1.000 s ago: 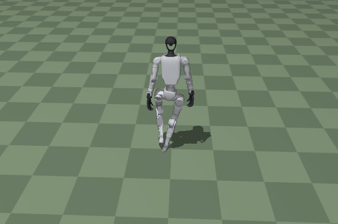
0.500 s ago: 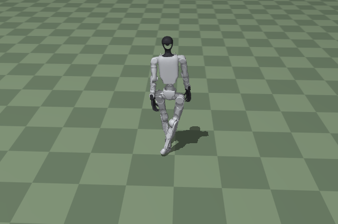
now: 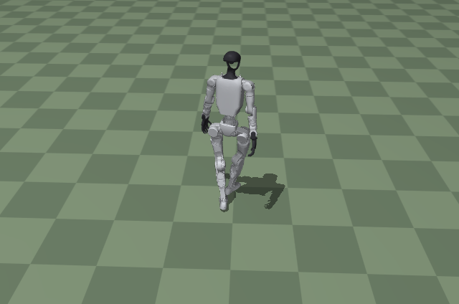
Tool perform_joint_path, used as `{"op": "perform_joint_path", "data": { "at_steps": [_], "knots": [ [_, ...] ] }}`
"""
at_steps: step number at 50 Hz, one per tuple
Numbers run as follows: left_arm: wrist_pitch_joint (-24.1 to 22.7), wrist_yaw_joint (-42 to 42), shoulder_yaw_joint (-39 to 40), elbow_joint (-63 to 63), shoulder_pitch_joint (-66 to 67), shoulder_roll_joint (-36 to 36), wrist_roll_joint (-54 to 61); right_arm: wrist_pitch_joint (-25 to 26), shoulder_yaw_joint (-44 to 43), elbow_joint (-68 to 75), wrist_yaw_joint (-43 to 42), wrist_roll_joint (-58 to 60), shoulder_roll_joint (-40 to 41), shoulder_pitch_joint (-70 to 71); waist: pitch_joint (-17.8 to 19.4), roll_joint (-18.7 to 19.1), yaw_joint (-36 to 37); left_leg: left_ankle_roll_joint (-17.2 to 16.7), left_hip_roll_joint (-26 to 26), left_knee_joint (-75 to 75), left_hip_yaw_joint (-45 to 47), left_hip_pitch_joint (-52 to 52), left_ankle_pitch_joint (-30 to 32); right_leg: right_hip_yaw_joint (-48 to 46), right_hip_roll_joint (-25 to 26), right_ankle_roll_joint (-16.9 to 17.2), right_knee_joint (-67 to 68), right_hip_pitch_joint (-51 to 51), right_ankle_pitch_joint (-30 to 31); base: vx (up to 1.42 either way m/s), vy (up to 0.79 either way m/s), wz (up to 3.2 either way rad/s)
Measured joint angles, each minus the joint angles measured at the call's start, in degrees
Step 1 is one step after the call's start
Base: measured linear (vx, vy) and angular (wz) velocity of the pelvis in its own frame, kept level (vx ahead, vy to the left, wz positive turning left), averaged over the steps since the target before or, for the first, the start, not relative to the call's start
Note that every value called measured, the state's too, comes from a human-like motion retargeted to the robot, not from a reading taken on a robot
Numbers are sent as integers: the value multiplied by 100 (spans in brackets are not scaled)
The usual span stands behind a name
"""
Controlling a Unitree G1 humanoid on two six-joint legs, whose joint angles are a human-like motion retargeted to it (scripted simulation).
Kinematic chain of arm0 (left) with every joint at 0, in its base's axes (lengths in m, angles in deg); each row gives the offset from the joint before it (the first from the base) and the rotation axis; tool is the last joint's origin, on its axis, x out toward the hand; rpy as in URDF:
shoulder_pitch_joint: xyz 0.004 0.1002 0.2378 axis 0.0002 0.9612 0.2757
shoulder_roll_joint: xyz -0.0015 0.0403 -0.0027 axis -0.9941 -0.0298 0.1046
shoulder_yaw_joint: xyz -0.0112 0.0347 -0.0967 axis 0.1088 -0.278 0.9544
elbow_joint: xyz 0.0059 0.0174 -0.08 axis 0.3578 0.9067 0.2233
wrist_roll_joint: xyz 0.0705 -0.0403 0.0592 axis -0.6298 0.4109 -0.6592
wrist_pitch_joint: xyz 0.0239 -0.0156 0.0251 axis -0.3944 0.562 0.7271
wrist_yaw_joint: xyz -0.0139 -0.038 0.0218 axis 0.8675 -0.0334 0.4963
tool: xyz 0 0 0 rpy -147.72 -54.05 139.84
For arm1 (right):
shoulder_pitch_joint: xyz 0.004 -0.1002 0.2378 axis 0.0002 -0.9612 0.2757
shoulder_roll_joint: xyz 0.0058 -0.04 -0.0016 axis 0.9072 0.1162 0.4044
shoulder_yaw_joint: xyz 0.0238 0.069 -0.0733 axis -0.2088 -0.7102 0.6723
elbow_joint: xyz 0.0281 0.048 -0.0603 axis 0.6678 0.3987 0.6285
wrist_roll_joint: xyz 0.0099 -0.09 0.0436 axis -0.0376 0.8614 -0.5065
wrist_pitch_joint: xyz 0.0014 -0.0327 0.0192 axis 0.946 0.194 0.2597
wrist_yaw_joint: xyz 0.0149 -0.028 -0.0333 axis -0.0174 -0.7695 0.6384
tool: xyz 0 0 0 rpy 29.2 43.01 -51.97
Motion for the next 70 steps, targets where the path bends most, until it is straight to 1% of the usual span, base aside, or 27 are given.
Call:
{"op": "perform_joint_path", "data": {
  "at_steps": [2,3,7,10,13,15,17,21,25,28,30,31,33,35,37,41,43,45,48,54,55,57,60,63,65,67,70],
  "knots": [
    [-145,108,-54,-153,66,74,-174,21,-184,129,36,-153,-49,-48,-27,30,15,0,-59,104,-116,130,-166,-32,14,-58,30,215,-778,53,-18,-23],
    [-255,153,-76,-185,125,104,-291,25,-257,192,18,-257,-75,-67,-47,32,60,0,-114,161,-137,186,-233,-59,9,-128,4,326,-926,55,-19,-54],
    [-558,53,-315,55,402,344,-625,96,-599,409,136,-569,-274,116,32,258,278,0,-141,390,79,468,-356,138,-149,45,178,482,-908,48,0,-64],
    [-356,190,-284,442,728,499,-895,64,-554,308,250,-622,-379,262,18,357,273,0,-51,793,667,631,-183,302,-140,75,-40,852,-1093,57,13,-82],
    [-92,595,-248,639,970,596,-1396,-41,-429,118,273,-562,-425,471,148,355,294,0,181,1733,1271,557,354,384,-312,73,-223,1184,-1234,41,12,-42],
    [-98,670,-313,704,1120,623,-1671,-69,-375,19,201,-526,-376,577,196,347,414,0,437,2568,1619,295,693,477,-384,71,-339,1332,-1281,31,35,18],
    [-117,606,-372,747,1253,601,-1753,-59,-205,-38,187,-472,-290,700,185,298,540,0,777,3293,2184,66,469,345,-518,175,-477,1459,-1295,12,38,62],
    [-58,586,-258,837,1306,568,-1779,153,89,-169,135,-101,-128,1067,144,370,536,0,1613,4950,1906,-1147,-222,-17,-354,140,-930,1662,-1293,7,12,125],
    [37,790,-115,908,1282,598,-1607,152,335,-356,127,179,24,1369,42,481,717,0,2216,5337,2112,-2096,-649,-456,-250,258,-1248,1769,-1231,-3,33,104],
    [62,898,-138,876,1256,654,-1523,47,520,-669,238,179,130,1423,-66,481,772,0,2036,4557,2384,-2642,-643,-842,-386,469,-1380,1755,-1101,-19,47,142],
    [64,889,-217,776,1182,730,-1567,-40,591,-1007,316,139,139,1375,-218,483,601,0,1445,3506,2242,-3083,-315,-1288,-563,654,-1456,1610,-973,-13,52,216],
    [25,869,-234,707,1161,747,-1617,-107,650,-1173,323,112,155,1319,-237,504,618,-234,1306,3071,2017,-3145,-138,-1361,-526,690,-1460,1635,-999,1,28,161],
    [-114,790,-259,560,1154,787,-1708,-258,698,-1414,269,82,209,1195,-246,572,710,-500,1091,2345,1584,-3165,603,-1481,-417,766,-1467,1747,-1051,15,8,85],
    [-286,643,-254,432,1200,851,-1745,-356,680,-1470,215,69,267,1089,-242,551,874,-336,877,2192,1252,-3165,1641,-1571,-441,878,-1469,1904,-1041,26,13,50],
    [-363,529,-195,356,1299,909,-1694,-394,705,-1360,466,123,337,1015,-281,371,1046,0,836,2363,1632,-3019,1256,-1612,-621,1017,-1440,2045,-1031,34,-2,12],
    [-313,574,28,394,1443,874,-1632,-419,819,-1138,999,304,436,1008,-234,274,1287,0,1212,2641,1948,-2634,872,-1695,-548,1222,-1404,2447,-1078,41,-5,-14],
    [-208,633,89,488,1466,857,-1645,-538,795,-1066,759,369,431,1035,-236,205,1323,0,1260,2796,1971,-2613,727,-1791,-633,1387,-1355,2526,-997,28,15,14],
    [-119,708,80,598,1461,803,-1679,-712,814,-934,100,367,394,1099,-243,154,1357,0,1134,2880,1716,-2702,652,-1884,-723,1557,-1256,2560,-877,27,19,11],
    [-76,779,24,726,1429,635,-1814,-759,763,-675,-698,320,330,1119,-273,107,1361,0,1389,3103,1880,-2487,322,-1914,-776,1804,-1034,2660,-721,38,-2,-4],
    [4,498,6,717,1190,398,-1756,-569,429,-169,71,161,90,841,-309,88,1332,0,1580,3079,1786,-2220,25,-2013,-773,2256,-627,2830,180,34,0,13],
    [19,404,29,700,1134,396,-1651,-536,385,-100,127,116,46,779,-304,113,1334,0,1587,2989,1744,-2179,53,-1986,-782,2256,-488,2819,416,27,18,20],
    [31,265,65,666,1035,423,-1334,-466,330,33,137,92,-18,675,-242,228,1198,0,1576,2711,1524,-2003,137,-1482,-813,2005,104,2638,918,24,20,37],
    [32,236,63,590,861,456,-857,-397,358,143,232,133,-95,582,-83,547,829,0,1800,2272,1304,-1655,260,-657,-835,1339,1755,1945,1389,24,11,44],
    [39,251,-87,543,588,392,-713,-358,398,152,504,254,-145,521,27,689,473,0,1886,1948,1087,-1511,333,-307,-875,984,3548,1090,926,22,4,44],
    [65,193,-236,481,423,340,-784,-306,375,163,591,333,-137,470,60,734,303,0,1938,1776,1051,-1420,344,-176,-756,933,4237,625,317,25,-5,34],
    [61,132,-392,369,275,308,-899,-291,347,171,611,380,-126,430,36,632,210,0,1821,1540,1147,-1318,397,84,-591,1176,4351,170,-232,24,-9,25],
    [-34,92,-621,90,156,292,-1015,-276,331,174,676,427,-104,373,53,465,44,0,1578,1289,1105,-1163,435,448,-186,1470,3616,-307,-795,22,-6,39]
  ]
}}
